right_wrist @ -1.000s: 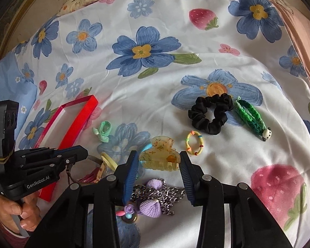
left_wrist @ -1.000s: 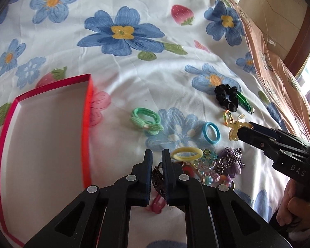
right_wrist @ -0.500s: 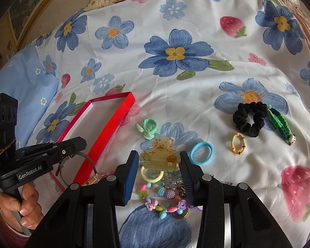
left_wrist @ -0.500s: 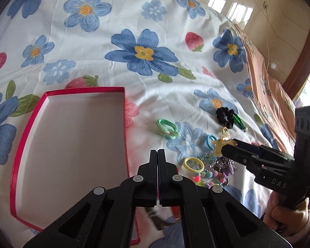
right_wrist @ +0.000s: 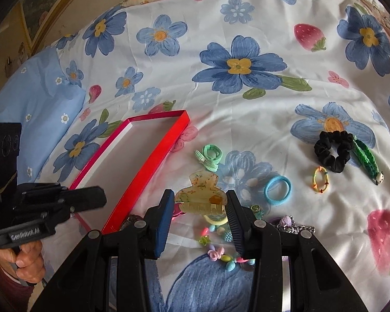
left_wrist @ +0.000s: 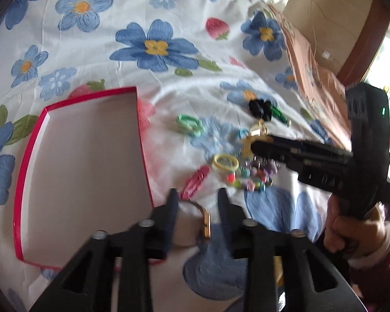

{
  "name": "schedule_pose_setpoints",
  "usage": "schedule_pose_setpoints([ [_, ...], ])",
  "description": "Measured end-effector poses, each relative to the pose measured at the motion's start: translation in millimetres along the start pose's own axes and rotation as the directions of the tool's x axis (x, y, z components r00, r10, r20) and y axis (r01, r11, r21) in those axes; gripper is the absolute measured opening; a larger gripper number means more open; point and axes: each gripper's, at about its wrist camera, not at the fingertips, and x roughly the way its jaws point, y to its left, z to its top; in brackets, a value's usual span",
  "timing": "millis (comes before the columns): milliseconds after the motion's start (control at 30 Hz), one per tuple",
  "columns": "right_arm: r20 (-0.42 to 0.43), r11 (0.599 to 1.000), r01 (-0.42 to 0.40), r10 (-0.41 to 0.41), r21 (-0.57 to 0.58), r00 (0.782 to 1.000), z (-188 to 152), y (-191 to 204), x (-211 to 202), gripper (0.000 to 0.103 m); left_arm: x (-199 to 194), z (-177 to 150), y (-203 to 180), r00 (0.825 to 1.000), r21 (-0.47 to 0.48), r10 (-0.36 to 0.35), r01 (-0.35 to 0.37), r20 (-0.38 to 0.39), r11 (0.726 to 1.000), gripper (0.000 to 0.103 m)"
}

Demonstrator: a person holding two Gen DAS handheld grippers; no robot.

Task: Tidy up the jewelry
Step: 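Carry the watch and hair clip into the red box and open both grippers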

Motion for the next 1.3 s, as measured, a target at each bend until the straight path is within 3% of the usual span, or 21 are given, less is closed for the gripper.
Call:
schedule_pose_setpoints([
  [167,-0.01,1.0,0.01,-0.01,0.027,1.0,-9,-10,-4,0.041,26,-11,-23,0.995,0.049,0.061,-0.057,-0.084,0.997,0.032],
  [233,-0.009,1.0,0.012,-0.012,0.028,1.0,-11,-11,-6,0.041,35,-11,-29,0.991,0.057,0.075,-0.069,-0.107,0.996,0.013],
  [300,-0.007,0.999,0.013,-0.013,0.031,1.0,-12,-11,-9,0.041,41,-12,-34,0.99,0.076,0.092,-0.084,-0.109,0.994,0.007],
  [500,-0.005,0.999,-0.001,0.001,0.041,1.0,-13,-10,-11,0.041,28,-12,-39,0.993,0.09,0.099,-0.093,-0.064,0.992,0.006],
  [667,-0.004,0.999,-0.024,0.024,0.025,1.0,-9,1,-8,0.041,-2,-10,-28,0.998,0.047,0.067,-0.067,0.01,0.997,0.006],
  [900,-0.01,0.998,-0.069,0.069,-0.009,0.998,4,24,5,0.041,-43,-4,3,0.988,-0.017,0.114,-0.113,0.105,0.993,0.006],
  [1300,-0.032,0.984,-0.155,0.153,-0.083,0.988,33,74,46,0.041,-53,4,73,0.972,-0.18,0.211,-0.189,0.107,0.965,0.006],
])
